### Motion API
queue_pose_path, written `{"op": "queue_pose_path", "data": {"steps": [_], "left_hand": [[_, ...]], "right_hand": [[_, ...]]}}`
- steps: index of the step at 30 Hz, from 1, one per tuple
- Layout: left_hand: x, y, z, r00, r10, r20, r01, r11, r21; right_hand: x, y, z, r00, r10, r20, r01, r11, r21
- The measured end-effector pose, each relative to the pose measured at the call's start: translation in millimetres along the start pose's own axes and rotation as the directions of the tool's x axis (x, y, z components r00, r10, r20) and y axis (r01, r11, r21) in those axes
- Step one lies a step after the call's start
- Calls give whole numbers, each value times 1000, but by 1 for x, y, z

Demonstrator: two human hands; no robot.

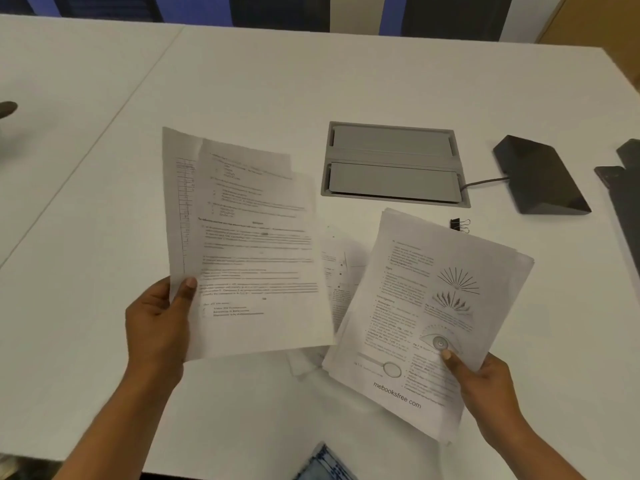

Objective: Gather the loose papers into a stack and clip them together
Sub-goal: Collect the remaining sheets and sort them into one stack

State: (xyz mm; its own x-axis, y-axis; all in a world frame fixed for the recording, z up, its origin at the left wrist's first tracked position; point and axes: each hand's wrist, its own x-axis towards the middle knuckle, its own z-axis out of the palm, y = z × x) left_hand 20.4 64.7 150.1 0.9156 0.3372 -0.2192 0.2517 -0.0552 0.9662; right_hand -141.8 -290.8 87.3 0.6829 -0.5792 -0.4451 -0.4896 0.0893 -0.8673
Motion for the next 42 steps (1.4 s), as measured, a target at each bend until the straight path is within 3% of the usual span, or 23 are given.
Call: {"op": "queue_pose_path", "data": {"steps": [5,12,19,24,26,28,30,34,42], "left_hand": [[-22,10,14,980,-38,194,44,999,-29],[-65,-1,52,898,-119,423,113,993,40],[-82,-7,70,863,-187,470,135,981,143],[-77,-10,72,884,-187,429,88,966,242],[-69,-8,72,823,-264,503,203,964,173],[-65,-4,76,682,-391,618,455,889,61],[-67,-1,79,595,-419,686,536,843,49],[-73,-4,84,622,-332,709,429,902,46],[-76,-7,113,726,-129,675,91,992,91]], "right_hand": [[1,-4,5,999,-3,47,2,1000,20],[-2,-18,17,995,-43,92,37,998,58],[-7,-32,20,978,-36,204,9,991,130],[-8,-40,19,968,-51,244,-2,978,210],[-10,-44,19,967,-46,249,-12,974,226],[-8,-46,17,968,-3,250,-50,977,208],[-9,-51,18,961,20,277,-78,977,199],[-6,-54,16,946,-138,294,77,975,210],[2,-68,21,942,-208,262,177,975,137]]}}
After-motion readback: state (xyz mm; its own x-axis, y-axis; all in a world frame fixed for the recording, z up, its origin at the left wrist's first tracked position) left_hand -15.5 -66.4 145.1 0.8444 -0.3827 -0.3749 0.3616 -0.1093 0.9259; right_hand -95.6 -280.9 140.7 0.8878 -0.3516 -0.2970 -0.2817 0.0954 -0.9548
